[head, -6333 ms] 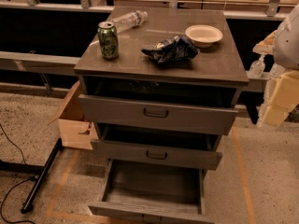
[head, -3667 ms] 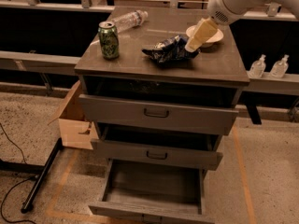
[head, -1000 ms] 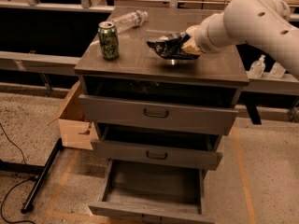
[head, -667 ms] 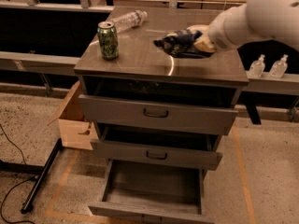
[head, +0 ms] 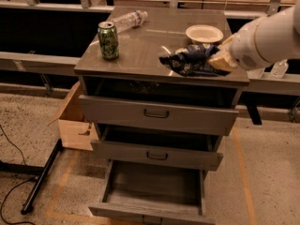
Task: Place blue chip bag into bottom drawer
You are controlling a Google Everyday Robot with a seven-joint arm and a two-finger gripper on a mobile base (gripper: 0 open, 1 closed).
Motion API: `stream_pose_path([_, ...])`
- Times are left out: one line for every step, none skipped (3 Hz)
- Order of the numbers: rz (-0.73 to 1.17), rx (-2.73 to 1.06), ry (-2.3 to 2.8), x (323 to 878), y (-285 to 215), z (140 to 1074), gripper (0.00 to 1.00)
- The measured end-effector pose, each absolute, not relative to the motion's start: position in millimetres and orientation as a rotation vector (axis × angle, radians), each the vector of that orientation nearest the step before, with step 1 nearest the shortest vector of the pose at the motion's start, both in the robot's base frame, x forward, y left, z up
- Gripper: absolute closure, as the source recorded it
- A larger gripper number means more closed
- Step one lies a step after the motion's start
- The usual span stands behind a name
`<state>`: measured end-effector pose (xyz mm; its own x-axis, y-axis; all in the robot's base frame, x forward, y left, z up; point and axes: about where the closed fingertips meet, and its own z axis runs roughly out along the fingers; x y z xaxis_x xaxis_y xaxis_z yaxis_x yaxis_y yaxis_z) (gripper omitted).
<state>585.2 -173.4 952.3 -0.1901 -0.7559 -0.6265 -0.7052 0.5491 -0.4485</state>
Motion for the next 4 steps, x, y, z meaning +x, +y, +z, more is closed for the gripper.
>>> stream_pose_path([-0.011, -1.296, 1.898, 536.4, -164.6, 929.0, 1.00])
stream_pose_path([-0.029, -1.335, 1.866, 531.6, -166.1, 929.6, 1.00])
stream_pose_path([-0.027, -1.329, 1.870, 531.6, -165.5, 930.4, 1.00])
stream_pose_path([-0.023, -1.347, 1.888, 524.3, -157.5, 899.5, 1.00])
